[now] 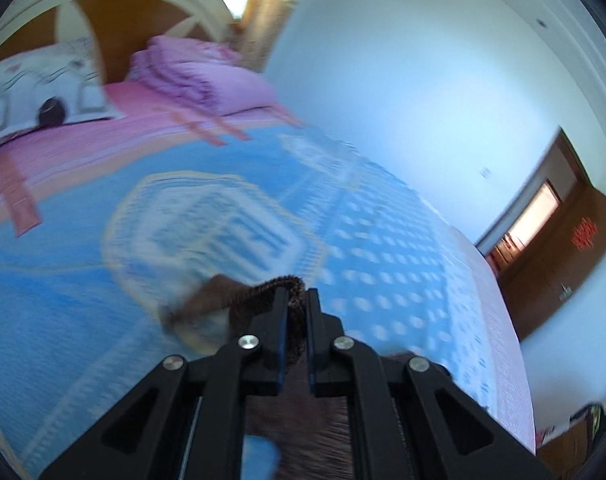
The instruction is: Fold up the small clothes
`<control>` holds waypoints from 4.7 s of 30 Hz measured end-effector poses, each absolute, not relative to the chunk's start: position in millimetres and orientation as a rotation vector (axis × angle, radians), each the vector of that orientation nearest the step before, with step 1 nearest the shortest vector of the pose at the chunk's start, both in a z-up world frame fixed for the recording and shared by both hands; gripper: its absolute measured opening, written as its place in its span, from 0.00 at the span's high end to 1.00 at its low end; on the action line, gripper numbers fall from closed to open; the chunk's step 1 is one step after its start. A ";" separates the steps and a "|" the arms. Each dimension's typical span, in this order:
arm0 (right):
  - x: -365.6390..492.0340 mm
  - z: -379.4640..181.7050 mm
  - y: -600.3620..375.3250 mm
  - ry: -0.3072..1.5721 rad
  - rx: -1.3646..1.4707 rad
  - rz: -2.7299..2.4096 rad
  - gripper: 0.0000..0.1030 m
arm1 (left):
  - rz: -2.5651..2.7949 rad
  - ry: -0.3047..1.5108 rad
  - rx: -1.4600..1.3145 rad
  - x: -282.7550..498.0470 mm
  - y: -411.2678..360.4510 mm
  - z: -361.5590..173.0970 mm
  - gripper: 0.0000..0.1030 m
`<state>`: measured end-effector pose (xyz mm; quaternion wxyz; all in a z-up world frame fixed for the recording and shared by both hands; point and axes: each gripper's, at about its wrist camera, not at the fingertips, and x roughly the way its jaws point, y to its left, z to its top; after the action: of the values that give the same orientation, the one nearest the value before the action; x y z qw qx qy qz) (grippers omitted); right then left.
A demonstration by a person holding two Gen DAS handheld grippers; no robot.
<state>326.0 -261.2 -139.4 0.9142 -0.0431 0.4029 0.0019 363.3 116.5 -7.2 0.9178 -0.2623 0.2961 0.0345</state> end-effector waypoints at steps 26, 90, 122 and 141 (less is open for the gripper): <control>324.3 -137.6 -274.2 0.815 0.002 0.019 0.19 | 0.132 0.720 0.074 334.4 12.8 -104.9 0.24; 411.1 -140.0 -70.9 0.928 -0.231 0.364 0.82 | 0.183 0.897 -0.111 366.7 69.1 -148.5 0.00; 386.0 -126.1 -163.2 0.982 -0.051 0.283 0.98 | 0.202 0.889 -0.117 366.0 70.3 -148.2 0.00; 376.8 -102.2 -195.4 0.897 -0.028 0.251 0.67 | 0.190 0.649 -0.348 312.5 106.9 -122.2 0.00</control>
<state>376.8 -195.4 -102.2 0.8933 -0.0136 0.4327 0.1210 312.5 106.9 -122.2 0.9285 -0.1698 0.3169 0.0928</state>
